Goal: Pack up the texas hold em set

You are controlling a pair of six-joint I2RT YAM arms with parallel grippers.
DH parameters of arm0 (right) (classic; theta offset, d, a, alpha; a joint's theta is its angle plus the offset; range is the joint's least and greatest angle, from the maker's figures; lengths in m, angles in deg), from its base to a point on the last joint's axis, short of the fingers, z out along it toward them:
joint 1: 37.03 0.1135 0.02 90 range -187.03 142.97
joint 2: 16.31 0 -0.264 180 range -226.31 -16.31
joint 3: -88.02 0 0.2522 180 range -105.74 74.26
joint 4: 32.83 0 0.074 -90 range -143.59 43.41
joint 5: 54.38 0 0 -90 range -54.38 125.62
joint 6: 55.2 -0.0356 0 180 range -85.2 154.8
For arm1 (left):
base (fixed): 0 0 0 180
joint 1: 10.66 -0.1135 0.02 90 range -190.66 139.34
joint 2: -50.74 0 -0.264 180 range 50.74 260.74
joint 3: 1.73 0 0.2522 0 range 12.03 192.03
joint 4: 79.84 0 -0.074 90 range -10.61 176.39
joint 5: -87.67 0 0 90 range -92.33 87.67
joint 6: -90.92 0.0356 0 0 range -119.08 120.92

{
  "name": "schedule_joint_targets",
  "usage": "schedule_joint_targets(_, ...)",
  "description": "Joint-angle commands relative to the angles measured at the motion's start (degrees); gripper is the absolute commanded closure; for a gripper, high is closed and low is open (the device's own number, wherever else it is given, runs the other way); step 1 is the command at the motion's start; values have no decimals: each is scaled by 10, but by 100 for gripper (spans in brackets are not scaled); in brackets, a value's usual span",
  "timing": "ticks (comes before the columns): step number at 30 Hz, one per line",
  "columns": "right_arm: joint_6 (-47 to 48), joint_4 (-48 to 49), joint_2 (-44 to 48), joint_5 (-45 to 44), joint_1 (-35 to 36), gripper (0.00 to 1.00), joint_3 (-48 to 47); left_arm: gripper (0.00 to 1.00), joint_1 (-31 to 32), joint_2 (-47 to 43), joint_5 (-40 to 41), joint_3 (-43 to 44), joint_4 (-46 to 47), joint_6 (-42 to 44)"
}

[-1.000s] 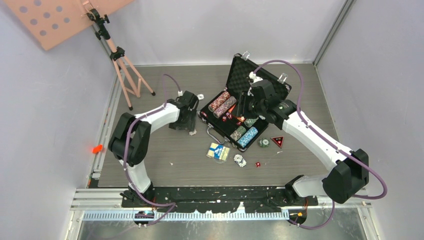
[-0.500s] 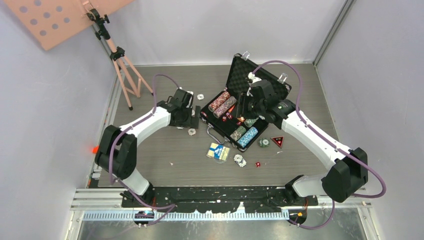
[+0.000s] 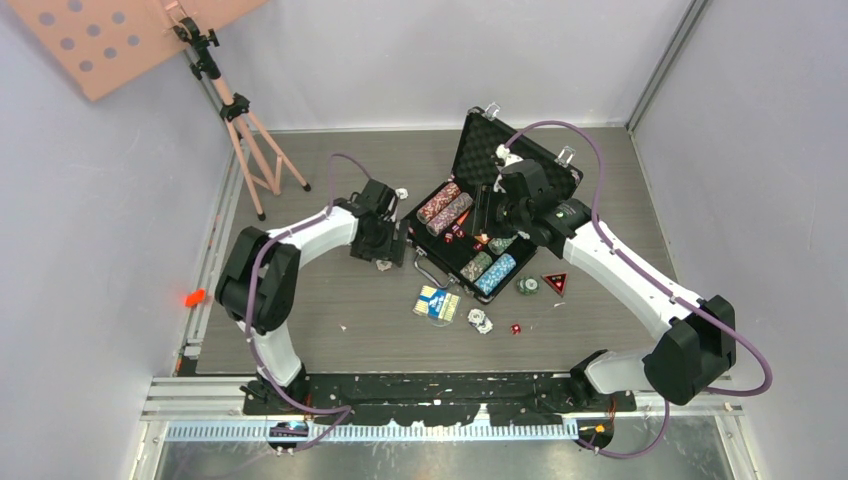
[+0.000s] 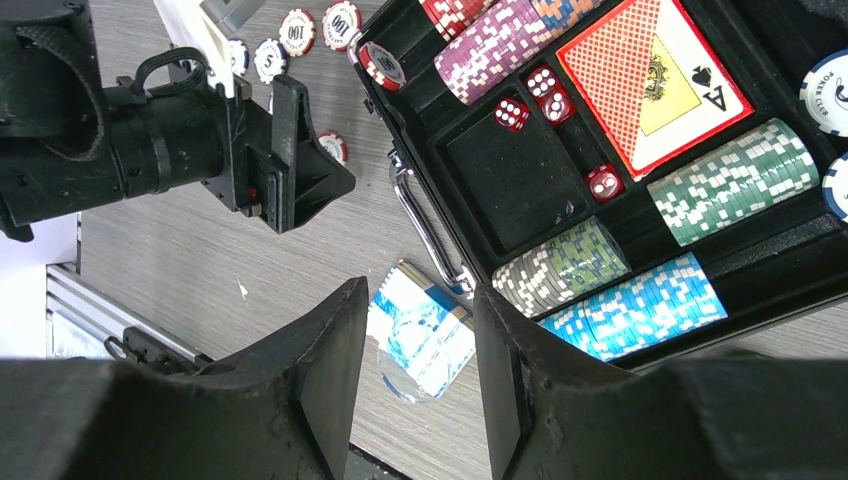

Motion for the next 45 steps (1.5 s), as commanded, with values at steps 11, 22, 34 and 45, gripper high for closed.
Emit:
schedule_joint_targets(11,-3,9,17,-11,2,51,4,36,9,48,45,59,-54,14)
schedule_joint_targets(22,-9,9,18,-11,2,51,2,37,14,51,29,50,-53,41)
schedule_joint_targets(34,-13,9,29,-15,2,51,12,48,25,64,69,50,-57,39)
schedule_joint_targets(45,-14,8,39,-17,1,51,17,52,32,75,68,48,-52,38)
